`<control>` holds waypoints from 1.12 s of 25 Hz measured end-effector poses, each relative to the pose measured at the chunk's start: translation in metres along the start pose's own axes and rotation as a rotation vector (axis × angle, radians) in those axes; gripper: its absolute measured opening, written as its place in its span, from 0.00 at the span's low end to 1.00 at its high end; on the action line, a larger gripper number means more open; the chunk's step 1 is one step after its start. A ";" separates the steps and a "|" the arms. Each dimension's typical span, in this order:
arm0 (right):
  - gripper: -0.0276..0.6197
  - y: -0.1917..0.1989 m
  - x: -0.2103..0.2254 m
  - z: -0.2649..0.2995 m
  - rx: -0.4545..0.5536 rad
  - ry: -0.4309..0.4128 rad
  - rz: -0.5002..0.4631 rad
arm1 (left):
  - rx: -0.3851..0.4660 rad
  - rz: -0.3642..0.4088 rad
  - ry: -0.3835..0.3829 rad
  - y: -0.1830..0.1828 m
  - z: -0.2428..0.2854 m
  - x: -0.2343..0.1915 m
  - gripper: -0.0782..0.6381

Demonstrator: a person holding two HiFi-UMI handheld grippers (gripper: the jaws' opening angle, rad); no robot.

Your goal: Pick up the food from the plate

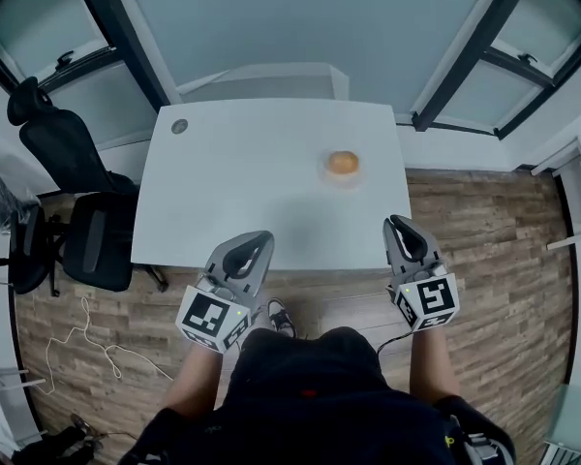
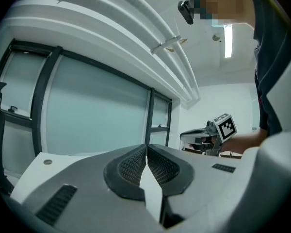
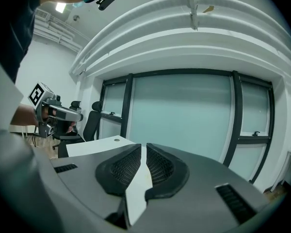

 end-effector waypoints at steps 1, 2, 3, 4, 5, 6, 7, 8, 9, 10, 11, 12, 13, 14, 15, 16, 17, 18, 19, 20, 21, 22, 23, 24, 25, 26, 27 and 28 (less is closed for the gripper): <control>0.12 0.000 0.001 0.010 -0.010 0.002 0.001 | -0.002 -0.005 0.000 -0.001 0.006 -0.010 0.15; 0.12 0.002 0.004 0.018 -0.018 0.006 0.006 | -0.005 -0.006 -0.001 -0.001 0.011 -0.019 0.15; 0.12 0.004 0.007 0.026 -0.027 0.010 0.014 | -0.007 -0.004 -0.002 -0.001 0.017 -0.028 0.15; 0.12 0.007 0.010 0.034 -0.041 0.010 0.020 | -0.007 -0.004 -0.003 0.000 0.021 -0.036 0.15; 0.12 0.011 0.012 0.041 -0.061 0.005 0.023 | -0.008 -0.008 -0.004 0.002 0.026 -0.042 0.15; 0.12 0.015 0.016 0.049 -0.083 -0.002 0.018 | -0.011 -0.015 -0.006 0.003 0.030 -0.047 0.15; 0.12 0.017 0.020 0.057 -0.101 -0.009 0.004 | -0.017 -0.020 -0.009 0.005 0.035 -0.051 0.15; 0.12 0.019 0.026 0.065 -0.117 -0.016 -0.013 | -0.026 -0.022 -0.011 0.007 0.040 -0.054 0.15; 0.13 0.022 0.033 0.073 -0.132 -0.024 -0.031 | -0.039 -0.022 -0.014 0.009 0.046 -0.056 0.15; 0.20 0.025 0.040 0.082 -0.148 -0.036 -0.045 | -0.058 -0.021 -0.019 0.010 0.053 -0.057 0.15; 0.27 0.029 0.048 0.090 -0.163 -0.051 -0.053 | -0.072 -0.022 -0.026 0.011 0.060 -0.057 0.15; 0.29 0.034 0.057 0.098 -0.174 -0.066 -0.058 | -0.070 -0.024 -0.033 0.011 0.067 -0.057 0.15; 0.31 0.039 0.066 0.105 -0.182 -0.079 -0.060 | -0.060 -0.028 -0.043 0.011 0.075 -0.056 0.15; 0.32 0.045 0.075 0.112 -0.188 -0.094 -0.062 | -0.053 -0.030 -0.056 0.010 0.082 -0.055 0.15; 0.34 0.051 0.085 0.119 -0.195 -0.111 -0.064 | -0.052 -0.032 -0.072 0.010 0.089 -0.053 0.15; 0.37 0.057 0.094 0.126 -0.203 -0.131 -0.065 | -0.057 -0.035 -0.090 0.011 0.098 -0.052 0.15; 0.42 0.064 0.104 0.134 -0.213 -0.152 -0.069 | -0.063 -0.039 -0.107 0.011 0.106 -0.050 0.15; 0.45 0.071 0.114 0.142 -0.226 -0.174 -0.074 | -0.071 -0.043 -0.123 0.013 0.115 -0.049 0.15; 0.47 0.080 0.123 0.152 -0.240 -0.199 -0.082 | -0.081 -0.047 -0.140 0.015 0.124 -0.047 0.15; 0.50 0.089 0.133 0.161 -0.256 -0.224 -0.092 | -0.094 -0.049 -0.158 0.018 0.133 -0.046 0.15; 0.53 0.100 0.142 0.171 -0.274 -0.250 -0.102 | -0.107 -0.049 -0.176 0.022 0.141 -0.044 0.15; 0.55 0.112 0.151 0.181 -0.297 -0.276 -0.113 | -0.120 -0.051 -0.194 0.025 0.150 -0.043 0.15; 0.58 0.126 0.159 0.190 -0.327 -0.301 -0.126 | -0.133 -0.054 -0.211 0.029 0.157 -0.041 0.15; 0.59 0.140 0.167 0.199 -0.363 -0.325 -0.142 | -0.147 -0.058 -0.227 0.034 0.163 -0.040 0.15; 0.61 0.155 0.173 0.208 -0.403 -0.349 -0.162 | -0.162 -0.061 -0.244 0.038 0.167 -0.039 0.15; 0.61 0.169 0.177 0.217 -0.440 -0.377 -0.184 | -0.179 -0.064 -0.261 0.044 0.170 -0.038 0.15; 0.62 0.183 0.178 0.225 -0.473 -0.408 -0.209 | -0.195 -0.065 -0.278 0.049 0.171 -0.039 0.15; 0.62 0.195 0.178 0.234 -0.501 -0.441 -0.234 | -0.210 -0.068 -0.296 0.054 0.172 -0.039 0.15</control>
Point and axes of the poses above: the fingertips, and each gripper's own axes: z forward along the fingers, x to its right, y out of its underside, the point moved 1 cm from there along -z, backward along the fingers, and after that the axes turned 15 degrees about -y, right-handed, at the moved point
